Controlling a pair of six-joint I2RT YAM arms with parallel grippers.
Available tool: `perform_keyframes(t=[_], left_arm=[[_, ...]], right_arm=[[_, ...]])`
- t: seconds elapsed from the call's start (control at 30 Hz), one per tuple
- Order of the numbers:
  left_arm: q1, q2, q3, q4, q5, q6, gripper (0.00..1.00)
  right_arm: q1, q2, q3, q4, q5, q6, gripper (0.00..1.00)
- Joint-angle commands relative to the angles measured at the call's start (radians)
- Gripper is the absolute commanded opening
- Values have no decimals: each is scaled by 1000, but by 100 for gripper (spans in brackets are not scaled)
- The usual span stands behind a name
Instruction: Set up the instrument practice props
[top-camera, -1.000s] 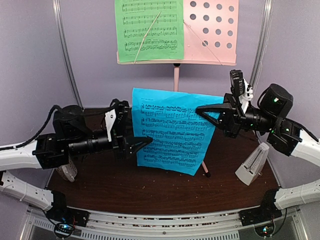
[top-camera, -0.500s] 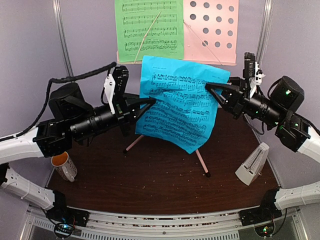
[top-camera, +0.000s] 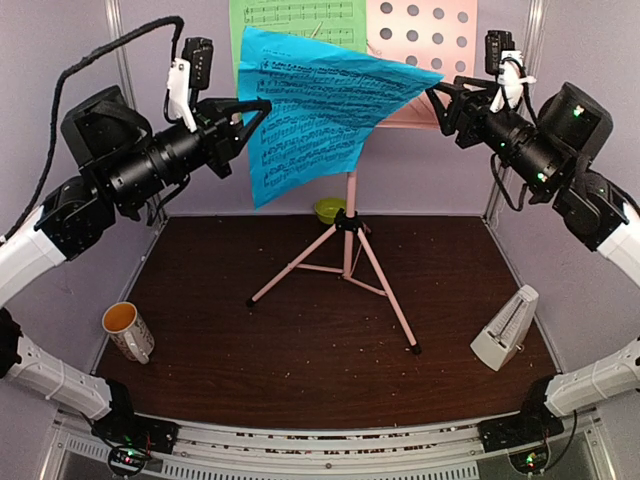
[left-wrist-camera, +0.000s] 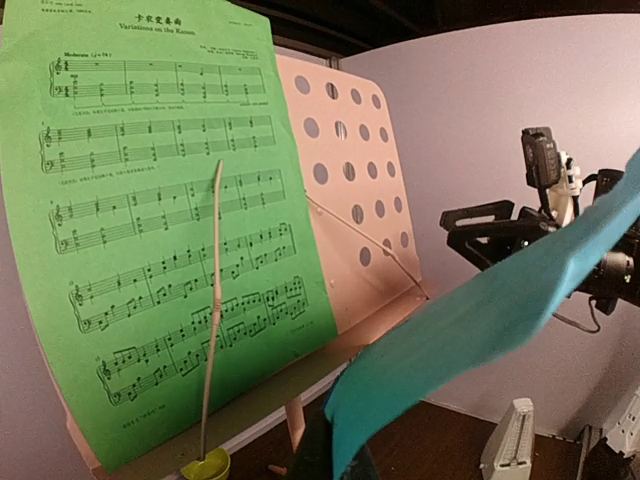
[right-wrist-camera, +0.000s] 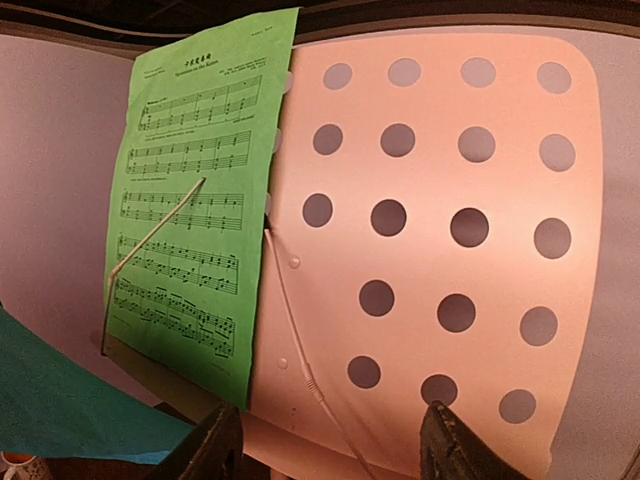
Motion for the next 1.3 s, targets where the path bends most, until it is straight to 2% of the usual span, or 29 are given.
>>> perform_keyframes(t=[0.0, 0.23, 0.33, 0.43, 0.6, 0.7, 0.77, 0.9, 1.0, 1.13, 1.2, 1.27], left_arm=[[39, 33, 111, -84, 23, -59, 0], [88, 84, 305, -254, 54, -192, 0], [103, 106, 371, -319, 59, -246, 0], [115, 109, 389, -339, 84, -277, 0], [117, 97, 383, -330, 112, -293, 0], [117, 98, 384, -329, 130, -299, 0], [117, 103, 389, -330, 145, -303, 0], [117, 120, 396, -334, 190, -304, 0], [117, 127, 397, -336, 225, -293, 0], [117, 136, 398, -342, 268, -281, 0], [117, 142, 402, -343, 286, -273, 0], [117, 151, 413, -345, 307, -263, 0]], right_arm=[[-5, 82, 105, -77, 110, -72, 61], [1, 180, 248, -148, 103, -113, 60], [3, 178, 242, -148, 105, -125, 61], [8, 127, 167, -112, 43, -144, 63], [27, -13, -29, -85, -126, -222, 76], [47, -80, -135, -35, -196, -256, 87], [63, -88, -148, -19, -231, -269, 92], [98, -35, -69, -30, -229, -266, 96], [100, -2, -30, 26, -184, -229, 94], [99, 36, 24, 80, -130, -203, 86], [99, 57, 44, 120, -112, -189, 77], [100, 77, 69, 152, -95, -184, 63]])
